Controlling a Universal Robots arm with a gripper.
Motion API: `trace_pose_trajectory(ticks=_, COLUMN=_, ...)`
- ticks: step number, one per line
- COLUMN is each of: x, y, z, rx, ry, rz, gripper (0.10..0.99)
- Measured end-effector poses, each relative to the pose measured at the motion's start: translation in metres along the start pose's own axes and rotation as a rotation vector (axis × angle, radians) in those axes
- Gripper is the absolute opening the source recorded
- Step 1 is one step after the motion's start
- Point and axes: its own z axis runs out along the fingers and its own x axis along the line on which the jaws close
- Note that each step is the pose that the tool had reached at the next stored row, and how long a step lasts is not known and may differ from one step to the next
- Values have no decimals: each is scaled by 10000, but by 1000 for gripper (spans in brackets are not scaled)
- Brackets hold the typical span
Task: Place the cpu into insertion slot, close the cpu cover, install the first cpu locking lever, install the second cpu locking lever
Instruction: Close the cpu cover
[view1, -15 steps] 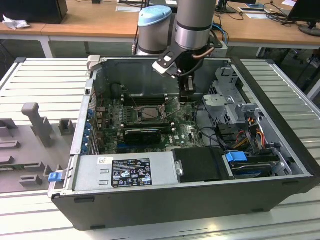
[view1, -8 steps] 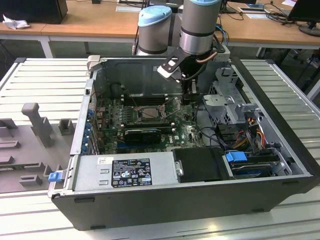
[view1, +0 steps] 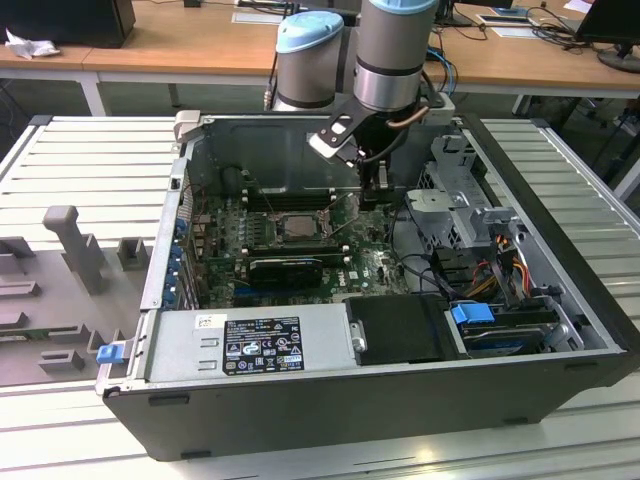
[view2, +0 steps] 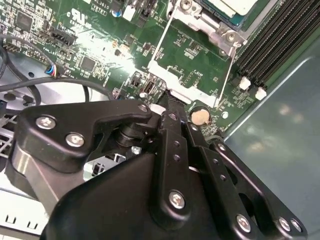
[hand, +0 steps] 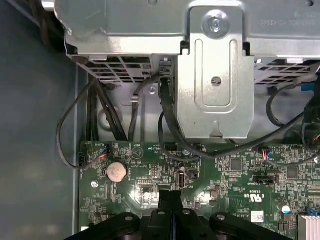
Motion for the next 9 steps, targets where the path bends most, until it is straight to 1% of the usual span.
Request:
trace_pose_trajectory(ticks=3, x=0, y=-47, z=-2, rx=0, ry=1, rz=0, gripper=106)
trace_pose_trajectory(ticks=6, x=0, y=-144, z=-6, rx=1, ry=1, rz=0, gripper=106)
trace_pose_trajectory(ticks=9, x=0, y=-164, z=-7, rx=1, ry=1, rz=1, gripper=106)
